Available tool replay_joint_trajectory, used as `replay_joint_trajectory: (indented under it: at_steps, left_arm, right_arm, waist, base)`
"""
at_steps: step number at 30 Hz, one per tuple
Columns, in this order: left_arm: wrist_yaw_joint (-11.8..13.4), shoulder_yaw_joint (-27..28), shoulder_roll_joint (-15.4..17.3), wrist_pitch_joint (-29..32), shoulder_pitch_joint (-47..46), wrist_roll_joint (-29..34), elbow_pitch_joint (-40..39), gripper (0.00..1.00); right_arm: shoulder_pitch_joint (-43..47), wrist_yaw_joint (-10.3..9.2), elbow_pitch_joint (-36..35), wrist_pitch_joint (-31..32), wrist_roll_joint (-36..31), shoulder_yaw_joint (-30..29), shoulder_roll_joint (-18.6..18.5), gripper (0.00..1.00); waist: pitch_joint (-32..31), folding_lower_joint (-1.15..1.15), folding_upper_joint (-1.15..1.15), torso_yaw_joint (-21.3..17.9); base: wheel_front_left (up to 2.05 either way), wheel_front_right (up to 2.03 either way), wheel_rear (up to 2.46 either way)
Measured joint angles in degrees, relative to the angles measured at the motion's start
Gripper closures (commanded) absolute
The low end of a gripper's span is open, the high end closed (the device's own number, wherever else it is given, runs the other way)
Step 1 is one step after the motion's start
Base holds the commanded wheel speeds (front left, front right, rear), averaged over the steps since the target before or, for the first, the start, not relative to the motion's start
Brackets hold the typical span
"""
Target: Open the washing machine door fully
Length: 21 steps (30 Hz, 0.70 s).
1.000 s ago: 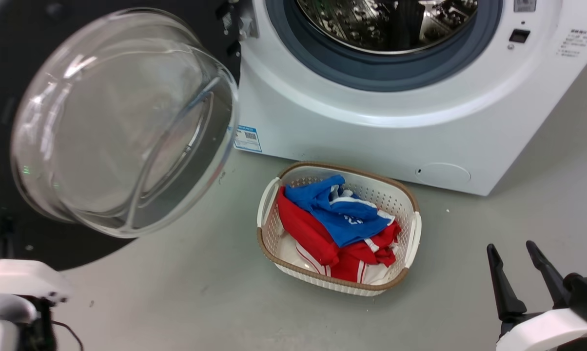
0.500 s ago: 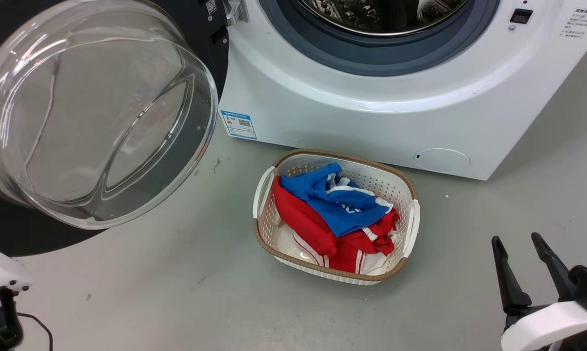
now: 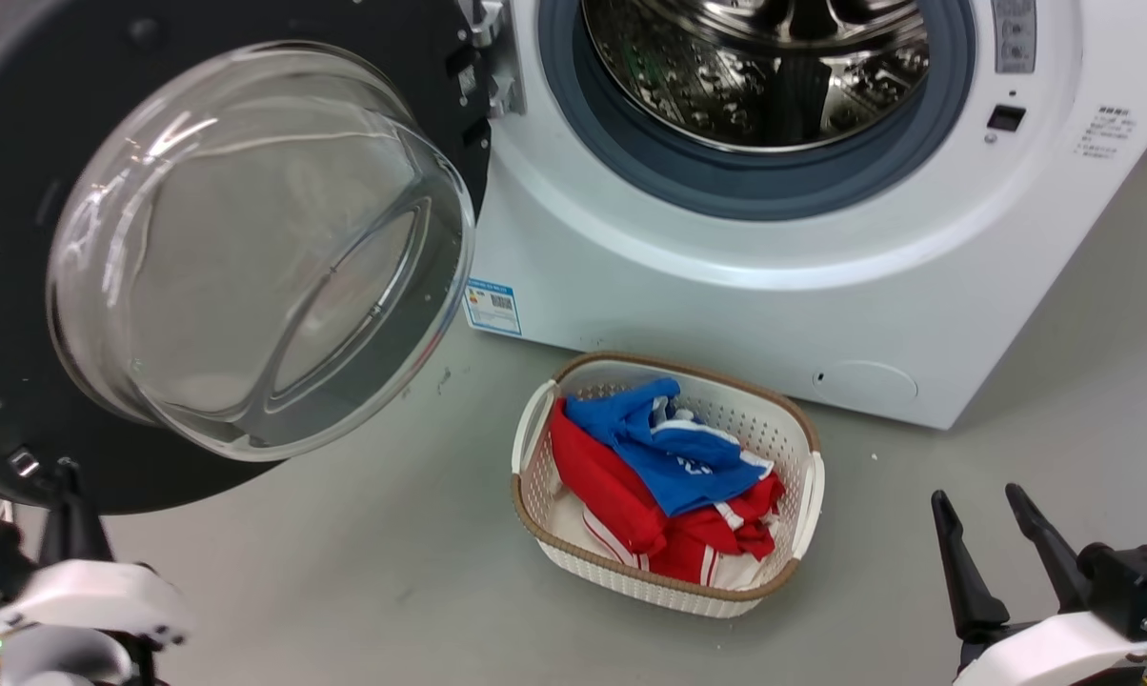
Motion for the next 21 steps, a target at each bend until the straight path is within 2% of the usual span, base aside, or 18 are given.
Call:
replay_joint_trajectory:
  at_steps: [8, 13, 15, 16, 21]
  left_arm:
    - [2.1, -5.8, -4.6, 1.4, 7.4, 2.0, -7.5, 1.00]
    - [2.5, -9.2, -6.6, 1.9, 10.1, 3.3, -11.3, 1.00]
    - [2.4, -10.9, -6.7, 2.8, 10.4, 4.0, -12.7, 0.59]
    - [2.2, -11.5, -6.7, 3.1, 10.4, 4.2, -13.0, 0.00]
    - [1.9, -14.3, -6.8, 4.2, 9.3, 6.2, -13.8, 0.00]
  right_arm:
    - [1.3, 0.00, 1.5, -0.4, -0.3, 1.0, 0.8, 0.00]
    - [1.8, 0.00, 1.9, -0.7, -0.3, 1.1, 1.6, 0.00]
    - [1.8, 0.00, 1.9, -1.0, -0.4, 1.1, 1.9, 0.00]
    - [1.8, 0.00, 2.0, -1.0, -0.4, 1.0, 2.0, 0.00]
    - [1.7, 0.00, 2.0, -1.2, -0.6, 1.0, 2.3, 0.00]
  waist:
    - [-4.5, 0.00, 0.00, 1.1]
    - [-6.2, 0.00, 0.00, 1.0]
    - [-6.6, 0.00, 0.00, 0.4]
    - [-6.7, 0.00, 0.00, 0.2]
    - [-7.2, 0.00, 0.00, -1.7]
  base:
    - [0.00, 0.00, 0.00]
    - [0.00, 0.00, 0.00]
    - [0.00, 0.00, 0.00]
    - [0.00, 0.00, 0.00]
    - [0.00, 0.00, 0.00]
